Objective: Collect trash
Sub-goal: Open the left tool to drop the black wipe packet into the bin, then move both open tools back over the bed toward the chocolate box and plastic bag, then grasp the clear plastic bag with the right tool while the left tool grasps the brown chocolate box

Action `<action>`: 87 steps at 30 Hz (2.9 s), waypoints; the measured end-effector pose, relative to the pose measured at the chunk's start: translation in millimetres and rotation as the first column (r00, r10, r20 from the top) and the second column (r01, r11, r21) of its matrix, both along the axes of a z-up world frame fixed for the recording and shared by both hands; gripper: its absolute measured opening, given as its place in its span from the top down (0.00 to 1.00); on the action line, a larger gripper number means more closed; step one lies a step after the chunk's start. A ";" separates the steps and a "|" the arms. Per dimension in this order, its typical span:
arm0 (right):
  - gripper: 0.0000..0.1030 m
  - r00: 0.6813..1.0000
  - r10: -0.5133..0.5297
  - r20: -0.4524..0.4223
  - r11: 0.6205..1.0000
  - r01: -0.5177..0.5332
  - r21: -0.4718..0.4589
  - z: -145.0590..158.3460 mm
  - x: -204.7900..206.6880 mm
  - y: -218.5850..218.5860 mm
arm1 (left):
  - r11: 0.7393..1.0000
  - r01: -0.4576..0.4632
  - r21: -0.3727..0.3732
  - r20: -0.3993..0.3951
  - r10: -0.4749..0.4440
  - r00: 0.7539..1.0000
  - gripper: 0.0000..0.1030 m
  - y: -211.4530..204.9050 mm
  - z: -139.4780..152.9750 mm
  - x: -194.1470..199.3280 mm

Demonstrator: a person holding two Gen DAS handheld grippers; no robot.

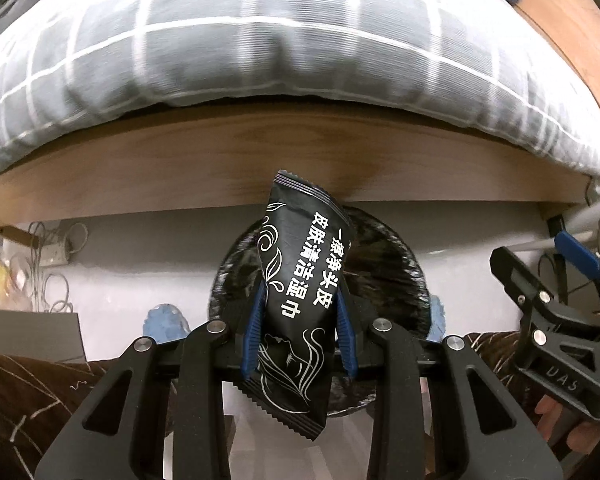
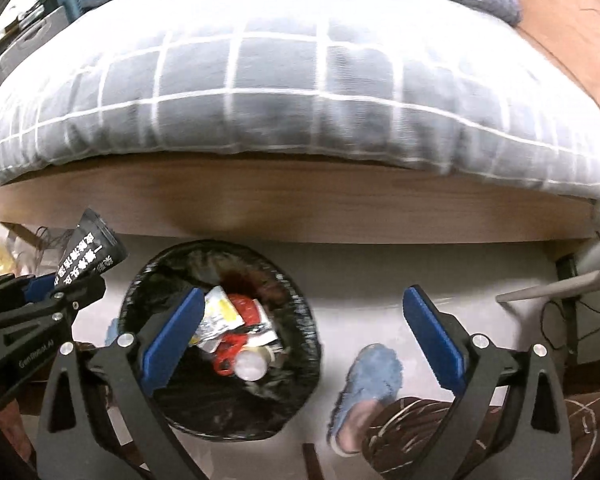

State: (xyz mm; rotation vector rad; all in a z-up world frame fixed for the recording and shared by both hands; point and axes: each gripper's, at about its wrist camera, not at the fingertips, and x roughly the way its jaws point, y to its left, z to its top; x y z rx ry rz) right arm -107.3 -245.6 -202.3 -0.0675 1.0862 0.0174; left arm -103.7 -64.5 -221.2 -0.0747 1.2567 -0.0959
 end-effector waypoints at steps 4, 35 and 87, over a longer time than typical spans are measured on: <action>0.07 1.000 -0.028 0.013 1.000 0.028 -0.005 5.3 -3.5 -15.9 | 1.000 0.031 0.002 -0.005 -0.031 0.999 0.69 -20.2 -2.3 -0.2; 0.07 0.986 -0.061 0.157 0.998 0.060 0.013 56.8 2.7 -19.7 | 0.998 -0.057 0.036 0.221 0.048 0.974 0.06 -5.5 85.9 13.8; 0.14 0.947 0.142 0.287 0.977 -0.181 0.114 124.8 357.3 52.3 | 0.981 -0.181 0.064 0.395 0.142 0.908 0.06 100.8 190.9 287.3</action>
